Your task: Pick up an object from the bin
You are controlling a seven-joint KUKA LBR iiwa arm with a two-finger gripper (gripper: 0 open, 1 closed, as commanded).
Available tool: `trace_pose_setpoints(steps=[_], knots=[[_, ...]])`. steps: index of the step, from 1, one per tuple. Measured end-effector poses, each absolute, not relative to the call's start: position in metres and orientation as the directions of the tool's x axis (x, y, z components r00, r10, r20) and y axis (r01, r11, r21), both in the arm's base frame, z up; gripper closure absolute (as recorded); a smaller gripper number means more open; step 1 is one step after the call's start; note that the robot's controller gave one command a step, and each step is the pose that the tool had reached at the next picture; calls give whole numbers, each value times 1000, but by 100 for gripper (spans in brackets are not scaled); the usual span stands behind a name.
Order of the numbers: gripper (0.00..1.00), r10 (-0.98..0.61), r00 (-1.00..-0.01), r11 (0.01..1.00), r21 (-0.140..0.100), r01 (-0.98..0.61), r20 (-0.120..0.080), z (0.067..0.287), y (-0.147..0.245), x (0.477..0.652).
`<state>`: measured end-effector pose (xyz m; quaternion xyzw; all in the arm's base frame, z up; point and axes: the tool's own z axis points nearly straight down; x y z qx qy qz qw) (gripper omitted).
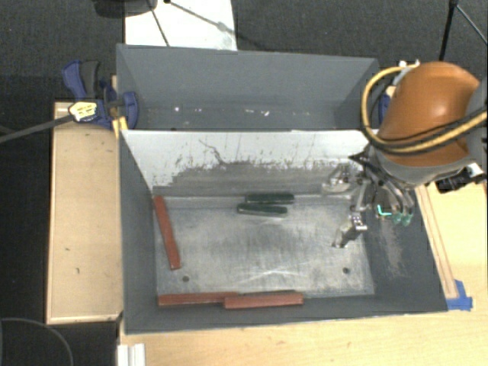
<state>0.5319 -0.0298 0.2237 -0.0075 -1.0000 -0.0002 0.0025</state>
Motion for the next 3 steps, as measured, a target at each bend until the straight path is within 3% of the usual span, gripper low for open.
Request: trace_pose_setpoints(steps=[1,2,3], knots=[[100,13,-1000,1000,0,13,-3,228,-30,533],[100,13,-1000,1000,0,13,-3,228,-30,533],[100,21,-1000,1000,0,21,-11,181,-30,539]])
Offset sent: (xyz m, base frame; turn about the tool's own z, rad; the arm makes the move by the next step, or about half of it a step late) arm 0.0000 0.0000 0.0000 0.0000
